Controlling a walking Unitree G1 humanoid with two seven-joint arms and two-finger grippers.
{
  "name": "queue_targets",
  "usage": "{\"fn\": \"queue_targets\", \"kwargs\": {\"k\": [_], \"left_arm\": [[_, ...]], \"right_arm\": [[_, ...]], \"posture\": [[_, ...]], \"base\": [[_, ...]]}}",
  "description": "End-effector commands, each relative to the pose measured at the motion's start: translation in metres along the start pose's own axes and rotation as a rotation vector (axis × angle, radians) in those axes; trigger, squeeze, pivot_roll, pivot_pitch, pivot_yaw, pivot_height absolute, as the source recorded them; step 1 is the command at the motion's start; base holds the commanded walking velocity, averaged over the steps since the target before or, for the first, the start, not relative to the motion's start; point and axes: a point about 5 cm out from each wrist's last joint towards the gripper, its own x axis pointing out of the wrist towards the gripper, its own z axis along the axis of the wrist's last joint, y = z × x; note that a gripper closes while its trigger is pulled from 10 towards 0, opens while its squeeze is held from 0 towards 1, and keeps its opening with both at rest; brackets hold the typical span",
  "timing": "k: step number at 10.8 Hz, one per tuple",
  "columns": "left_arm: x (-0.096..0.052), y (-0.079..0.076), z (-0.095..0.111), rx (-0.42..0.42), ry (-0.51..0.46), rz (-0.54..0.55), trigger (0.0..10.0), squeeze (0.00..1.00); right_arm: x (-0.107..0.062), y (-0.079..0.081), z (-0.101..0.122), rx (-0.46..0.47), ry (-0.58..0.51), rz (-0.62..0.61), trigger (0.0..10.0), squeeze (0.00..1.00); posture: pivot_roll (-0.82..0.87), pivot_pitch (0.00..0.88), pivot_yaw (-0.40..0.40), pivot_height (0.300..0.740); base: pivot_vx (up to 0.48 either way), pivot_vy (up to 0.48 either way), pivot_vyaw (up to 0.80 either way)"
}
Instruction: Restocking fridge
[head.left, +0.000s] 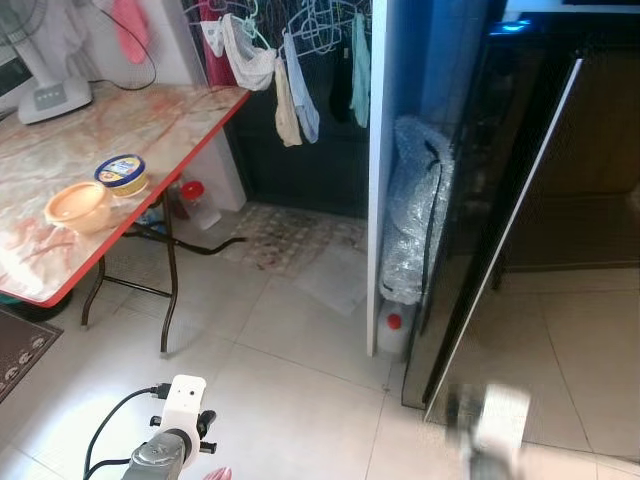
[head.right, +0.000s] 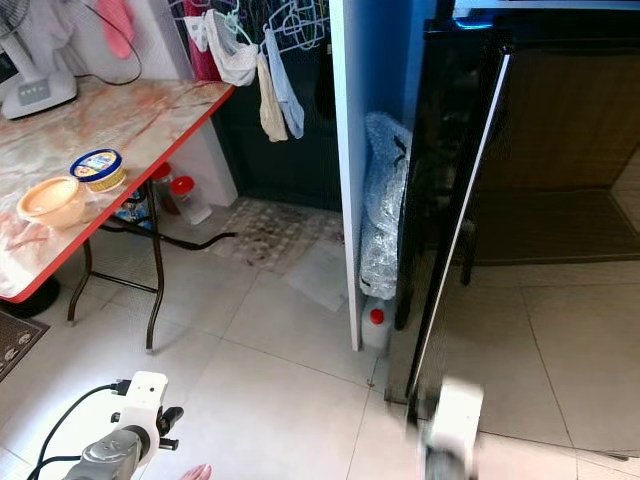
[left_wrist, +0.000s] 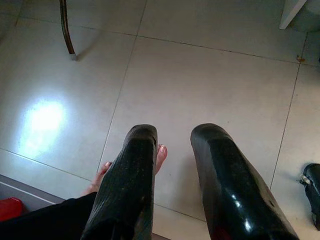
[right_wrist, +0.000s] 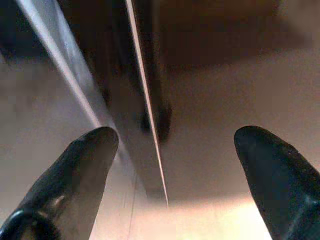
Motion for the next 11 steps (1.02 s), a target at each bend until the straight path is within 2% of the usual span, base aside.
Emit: {"fn": "queue_targets", "kwargs": {"k": [1, 2, 5, 11], "left_arm": [[-0.002, 0.007, -0.004, 0.009, 0.015, 0.015, 10.0, 0.00], [-0.002, 0.006, -0.004, 0.004, 0.015, 0.017, 10.0, 0.00], [-0.002, 0.005, -0.003, 0.000, 0.010, 0.014, 10.0, 0.00], [-0.002, 0.004, -0.004, -0.009, 0.010, 0.014, 10.0, 0.00]], "right_arm": [[0.006, 0.004, 0.015, 0.021, -0.076, -0.006, 10.0, 0.00], [0.021, 0.010, 0.046, 0.037, -0.197, -0.001, 10.0, 0.00], [0.029, 0.026, 0.083, 0.068, -0.346, 0.036, 10.0, 0.00], [0.028, 0.029, 0.086, 0.067, -0.345, 0.055, 10.0, 0.00]], "posture": [[-0.21, 0.017, 0.130, 0.740], [-0.21, 0.012, 0.127, 0.740], [-0.21, 0.013, 0.125, 0.740], [-0.21, 0.028, 0.124, 0.740]], "base": [[0.000, 0.000, 0.00], [0.000, 0.000, 0.00], [0.000, 0.000, 0.00], [0.000, 0.000, 0.00]]}}
